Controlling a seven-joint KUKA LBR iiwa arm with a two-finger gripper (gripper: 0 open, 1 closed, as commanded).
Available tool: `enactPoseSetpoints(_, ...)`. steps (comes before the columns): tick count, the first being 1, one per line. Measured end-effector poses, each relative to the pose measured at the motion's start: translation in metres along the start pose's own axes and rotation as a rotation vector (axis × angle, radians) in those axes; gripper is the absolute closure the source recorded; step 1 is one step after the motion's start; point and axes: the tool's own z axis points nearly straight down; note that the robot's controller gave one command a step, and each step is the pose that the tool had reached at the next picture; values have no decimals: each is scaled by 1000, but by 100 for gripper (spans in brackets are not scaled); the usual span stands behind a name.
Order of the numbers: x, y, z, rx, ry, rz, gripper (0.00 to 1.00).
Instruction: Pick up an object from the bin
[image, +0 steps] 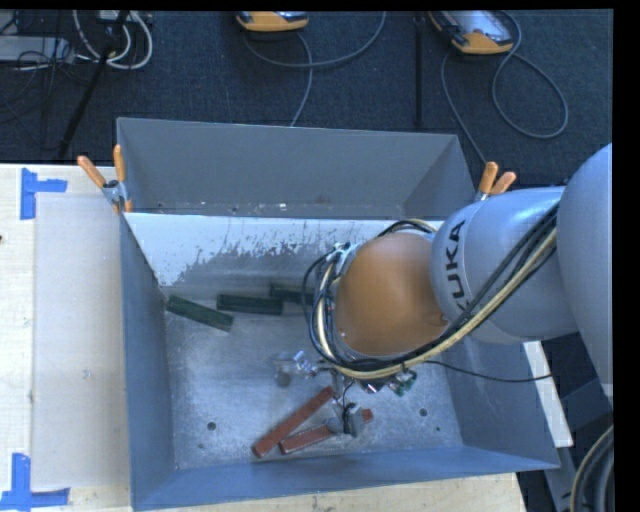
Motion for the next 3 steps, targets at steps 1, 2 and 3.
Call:
enactPoseSetpoints(1, -1, 0, -1, 0, -5, 4, 100)
enactPoseSetpoints(2, -5, 8, -125, 5, -9, -41, 100)
enactPoseSetpoints(3, -35, -34, -198, 5, -7, -402, 100)
